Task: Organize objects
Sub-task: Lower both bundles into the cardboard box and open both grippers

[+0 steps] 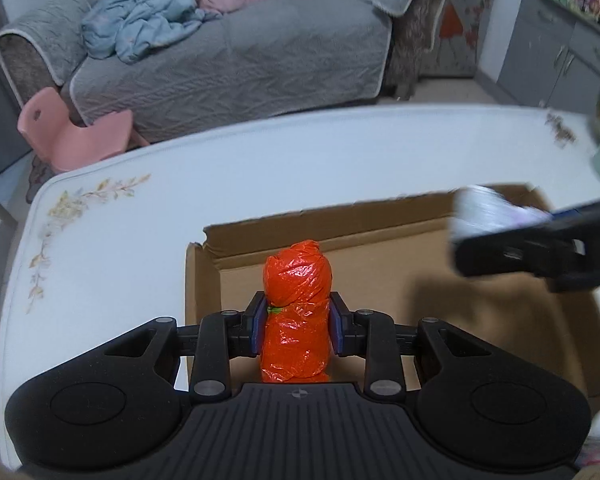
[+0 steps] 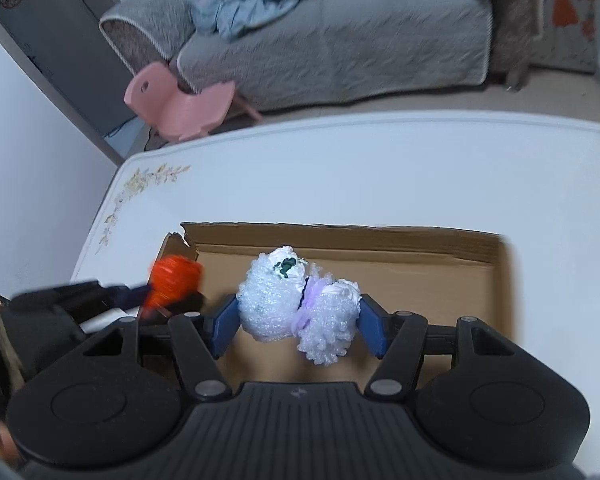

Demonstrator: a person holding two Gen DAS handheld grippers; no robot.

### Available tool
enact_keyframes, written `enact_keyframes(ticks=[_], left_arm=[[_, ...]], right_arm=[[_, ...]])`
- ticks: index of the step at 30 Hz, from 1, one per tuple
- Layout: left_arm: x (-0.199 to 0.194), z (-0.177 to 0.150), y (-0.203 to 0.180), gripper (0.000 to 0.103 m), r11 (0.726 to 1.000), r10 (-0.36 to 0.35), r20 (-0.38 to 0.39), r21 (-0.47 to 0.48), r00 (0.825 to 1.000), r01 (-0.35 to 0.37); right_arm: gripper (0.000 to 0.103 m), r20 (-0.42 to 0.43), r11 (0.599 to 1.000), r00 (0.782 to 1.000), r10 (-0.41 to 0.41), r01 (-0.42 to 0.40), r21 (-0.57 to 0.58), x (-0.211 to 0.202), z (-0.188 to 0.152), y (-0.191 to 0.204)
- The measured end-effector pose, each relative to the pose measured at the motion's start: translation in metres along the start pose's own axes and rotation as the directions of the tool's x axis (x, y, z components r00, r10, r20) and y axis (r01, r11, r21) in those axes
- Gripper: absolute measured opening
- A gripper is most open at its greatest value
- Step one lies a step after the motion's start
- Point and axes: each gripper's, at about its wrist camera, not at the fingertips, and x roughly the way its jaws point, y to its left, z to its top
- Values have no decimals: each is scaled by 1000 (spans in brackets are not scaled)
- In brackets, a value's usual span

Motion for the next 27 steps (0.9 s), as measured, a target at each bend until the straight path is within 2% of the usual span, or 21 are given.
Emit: enact_keyframes(ticks=[4,6,11,14,16,18,19,21,27], left_arm=[[19,-8,2,37,1000,9,-1,6,1000,-9],[26,-10,1,37,999,18,10,29,1000,-18],[35,-14,-1,37,1000,-4,10,10,1000,4],[35,-16,-2,42,1000,4,18,13,1000,-5],[35,-14,0,53,1000,5,12,13,1000,-5],[32,-14,-1,64,1000,22,22,21,1000,-22],[30,-14,0,65,999,25,27,19,999,-26],[24,-12,0,76,1000,14,31,9,999,-15],[-12,-11,4,78,1000,22,44,3,999,-22]], right_arm=[[59,-42,1000,999,-2,3,29,34,2,10],[59,-50,1000,999,-7,8,29,41,0,12],[60,-68,999,997,-29,31,23,58,1,17],[62,-75,999,996,-43,44,9,62,0,20],[65,-81,999,996,-41,42,7,62,-2,19],[78,-79,999,996,-42,43,9,59,-2,19],[81,-76,999,996,-41,42,11,57,-2,20],[87,-67,999,997,-37,38,15,52,0,21],[87,-51,999,998,-38,39,21,24,3,22]])
